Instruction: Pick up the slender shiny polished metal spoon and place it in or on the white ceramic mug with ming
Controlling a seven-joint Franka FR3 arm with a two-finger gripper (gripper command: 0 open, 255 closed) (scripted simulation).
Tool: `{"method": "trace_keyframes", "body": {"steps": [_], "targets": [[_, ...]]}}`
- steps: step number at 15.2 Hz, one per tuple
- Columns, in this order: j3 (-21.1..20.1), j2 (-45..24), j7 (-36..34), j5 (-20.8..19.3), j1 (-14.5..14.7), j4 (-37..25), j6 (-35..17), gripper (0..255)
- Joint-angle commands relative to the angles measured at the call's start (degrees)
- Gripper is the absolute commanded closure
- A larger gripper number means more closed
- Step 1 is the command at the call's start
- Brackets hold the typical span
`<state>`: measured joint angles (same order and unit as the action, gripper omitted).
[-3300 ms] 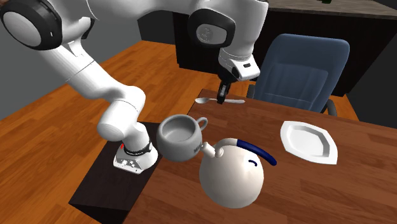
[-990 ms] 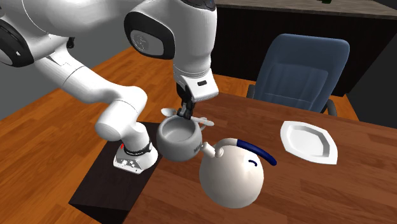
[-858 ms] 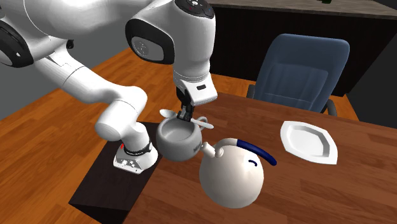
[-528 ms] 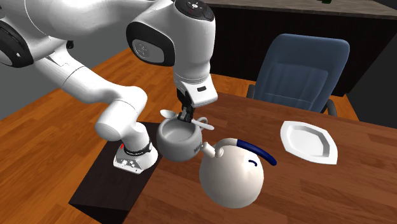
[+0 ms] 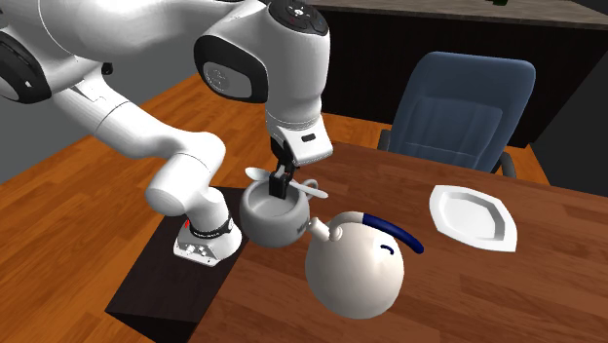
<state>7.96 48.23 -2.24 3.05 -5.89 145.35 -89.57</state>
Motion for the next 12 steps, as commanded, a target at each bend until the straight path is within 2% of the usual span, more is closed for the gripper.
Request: {"method": "trace_keyframes", "body": {"steps": [1, 5, 12], "targets": [[0.02, -0.08, 0.02, 0.0, 0.01, -0.03, -0.03, 0], [0.54, -2.67, 0.13, -0.17, 0.2, -8.75, 6.12, 0], [0.55, -2.67, 0.13, -0.17, 0.2, -8.75, 6.12, 0]]}}
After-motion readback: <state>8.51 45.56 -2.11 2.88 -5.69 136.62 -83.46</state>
